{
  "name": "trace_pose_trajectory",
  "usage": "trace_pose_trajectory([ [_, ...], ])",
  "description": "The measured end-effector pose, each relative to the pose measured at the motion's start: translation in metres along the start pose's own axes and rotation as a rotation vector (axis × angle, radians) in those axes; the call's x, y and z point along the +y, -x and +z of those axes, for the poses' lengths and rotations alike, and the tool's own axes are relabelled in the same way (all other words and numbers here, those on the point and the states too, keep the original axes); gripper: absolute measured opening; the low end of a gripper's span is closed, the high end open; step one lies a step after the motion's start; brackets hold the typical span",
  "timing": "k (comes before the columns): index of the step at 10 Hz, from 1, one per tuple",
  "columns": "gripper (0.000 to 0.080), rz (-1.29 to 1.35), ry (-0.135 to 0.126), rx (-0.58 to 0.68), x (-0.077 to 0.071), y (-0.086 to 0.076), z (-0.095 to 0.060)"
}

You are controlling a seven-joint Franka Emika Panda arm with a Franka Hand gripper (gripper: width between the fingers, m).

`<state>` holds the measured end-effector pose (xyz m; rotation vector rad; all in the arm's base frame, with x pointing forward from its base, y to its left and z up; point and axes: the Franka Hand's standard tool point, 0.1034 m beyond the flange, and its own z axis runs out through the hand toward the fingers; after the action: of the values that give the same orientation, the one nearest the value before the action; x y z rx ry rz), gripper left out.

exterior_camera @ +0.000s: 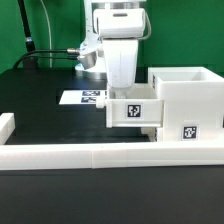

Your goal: Assemble drawer

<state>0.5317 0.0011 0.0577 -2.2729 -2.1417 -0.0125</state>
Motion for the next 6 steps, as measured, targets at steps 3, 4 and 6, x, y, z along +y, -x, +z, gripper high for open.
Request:
trace_pose_trajectory([
  [3,0.0044,-0.004,0.0,0.0,0.0001,-0.0021,0.0001],
  [4,0.0044,-0.004,0.0,0.0,0.0001,-0.002,0.0002],
  [6,0.0044,-0.01,-0.003,0.0,-0.0013,-0.005,0.0013],
])
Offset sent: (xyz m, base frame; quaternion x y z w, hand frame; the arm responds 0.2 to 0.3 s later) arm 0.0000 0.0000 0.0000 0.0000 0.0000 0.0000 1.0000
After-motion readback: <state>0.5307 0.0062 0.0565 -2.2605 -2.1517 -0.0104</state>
